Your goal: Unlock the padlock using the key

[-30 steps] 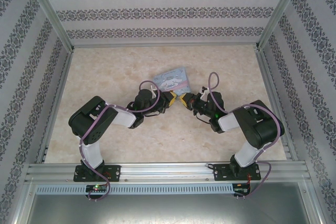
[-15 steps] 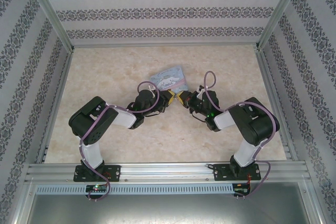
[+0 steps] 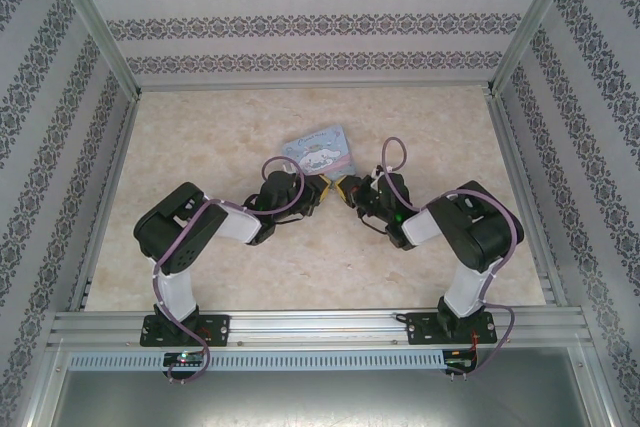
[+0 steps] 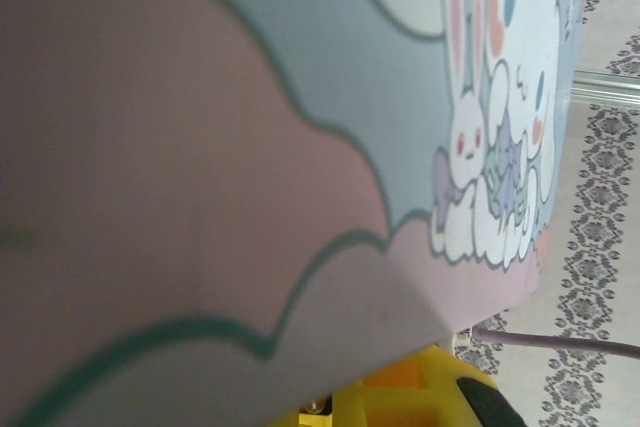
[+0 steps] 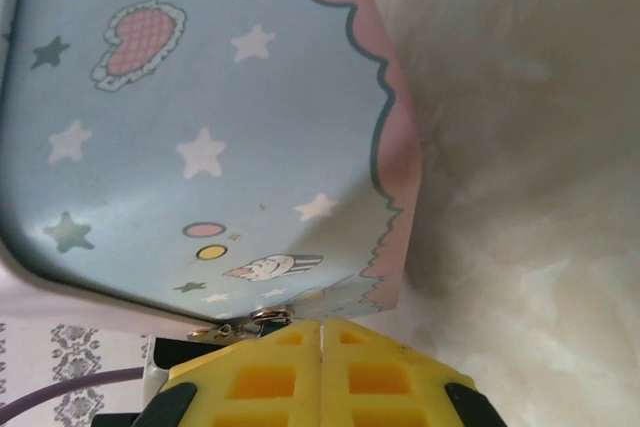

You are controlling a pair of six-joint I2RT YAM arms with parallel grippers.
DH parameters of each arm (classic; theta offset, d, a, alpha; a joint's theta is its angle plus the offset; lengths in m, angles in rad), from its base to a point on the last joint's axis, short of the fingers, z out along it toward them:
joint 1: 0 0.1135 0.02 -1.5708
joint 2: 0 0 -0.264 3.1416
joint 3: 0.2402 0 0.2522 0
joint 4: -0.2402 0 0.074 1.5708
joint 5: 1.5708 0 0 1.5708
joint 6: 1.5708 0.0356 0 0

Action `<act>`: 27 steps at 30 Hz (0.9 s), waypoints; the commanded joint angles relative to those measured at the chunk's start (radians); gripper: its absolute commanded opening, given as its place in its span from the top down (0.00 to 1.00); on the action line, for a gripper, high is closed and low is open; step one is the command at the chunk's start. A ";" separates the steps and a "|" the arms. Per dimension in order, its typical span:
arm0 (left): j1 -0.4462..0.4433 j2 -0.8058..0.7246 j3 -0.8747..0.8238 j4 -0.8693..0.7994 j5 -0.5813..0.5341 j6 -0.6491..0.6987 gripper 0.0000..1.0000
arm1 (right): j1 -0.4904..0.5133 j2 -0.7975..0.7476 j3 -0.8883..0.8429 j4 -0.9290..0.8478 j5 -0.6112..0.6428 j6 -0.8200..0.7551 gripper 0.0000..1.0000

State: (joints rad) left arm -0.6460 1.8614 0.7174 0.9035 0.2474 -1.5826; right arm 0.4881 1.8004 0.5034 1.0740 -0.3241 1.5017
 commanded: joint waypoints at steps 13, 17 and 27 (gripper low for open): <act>-0.086 0.036 0.041 0.052 0.309 0.037 1.00 | 0.043 0.040 0.100 0.127 -0.204 -0.045 1.00; -0.081 0.005 0.035 -0.035 0.267 0.061 1.00 | 0.038 0.036 0.094 0.139 -0.203 -0.036 1.00; -0.059 -0.086 0.029 -0.234 0.145 0.140 1.00 | -0.003 -0.056 0.040 0.130 -0.176 -0.026 0.60</act>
State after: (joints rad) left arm -0.6468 1.7962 0.7242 0.7578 0.2409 -1.4876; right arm 0.4721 1.8263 0.5190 1.0573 -0.4126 1.4876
